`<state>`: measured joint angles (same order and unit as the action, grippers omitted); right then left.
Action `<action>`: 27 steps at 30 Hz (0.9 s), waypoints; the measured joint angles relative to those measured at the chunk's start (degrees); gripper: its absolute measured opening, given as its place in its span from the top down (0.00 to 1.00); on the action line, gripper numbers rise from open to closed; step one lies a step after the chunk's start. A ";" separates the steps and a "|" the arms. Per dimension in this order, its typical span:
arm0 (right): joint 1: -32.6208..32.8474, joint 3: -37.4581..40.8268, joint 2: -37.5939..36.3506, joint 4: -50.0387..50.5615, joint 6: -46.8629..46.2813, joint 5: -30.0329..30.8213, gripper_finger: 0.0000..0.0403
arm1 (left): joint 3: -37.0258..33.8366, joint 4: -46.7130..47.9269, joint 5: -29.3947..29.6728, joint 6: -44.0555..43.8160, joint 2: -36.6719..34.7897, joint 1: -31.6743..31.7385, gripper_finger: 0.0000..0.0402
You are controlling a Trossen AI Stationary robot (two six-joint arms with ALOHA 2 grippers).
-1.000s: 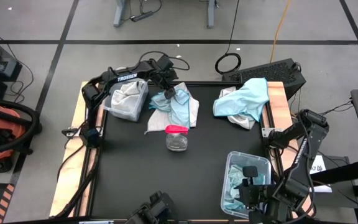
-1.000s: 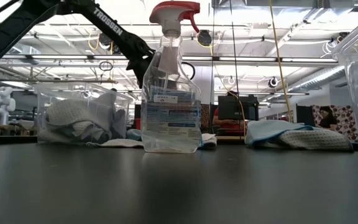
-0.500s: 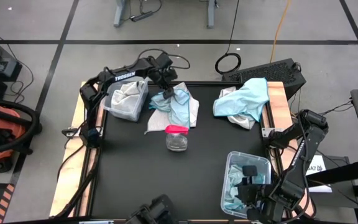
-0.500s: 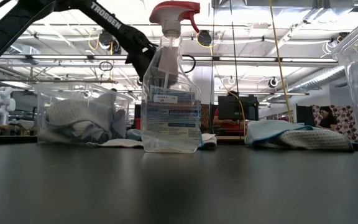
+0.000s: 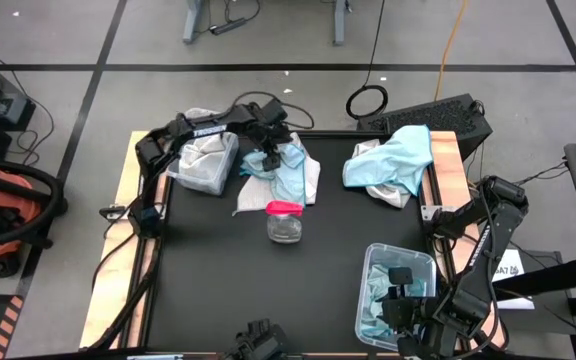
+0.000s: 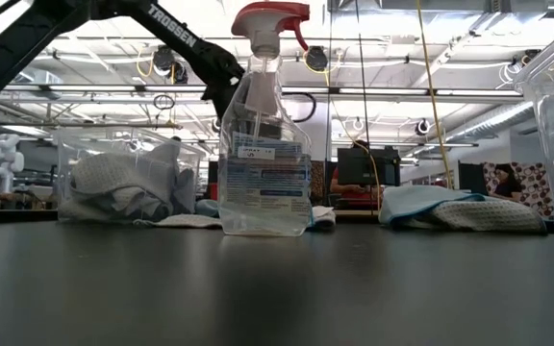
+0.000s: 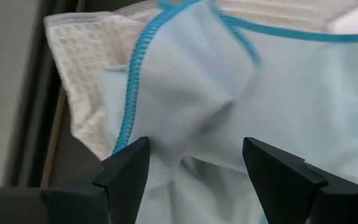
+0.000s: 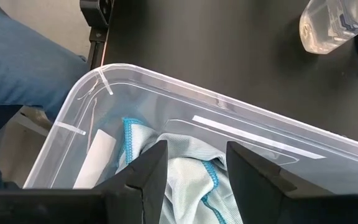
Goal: Sort microfiber towel by color & place in baskets
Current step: Put the left light blue towel into the right transparent bin
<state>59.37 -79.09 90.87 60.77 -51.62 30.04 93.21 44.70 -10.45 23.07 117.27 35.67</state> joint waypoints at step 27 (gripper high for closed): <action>-0.11 0.00 -0.02 -1.42 -0.63 0.40 0.61 | 16.98 16.73 5.66 1.37 0.73 -3.63 0.99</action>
<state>59.27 -79.09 90.85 59.36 -52.24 30.44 110.19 61.43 -4.78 24.44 118.01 32.04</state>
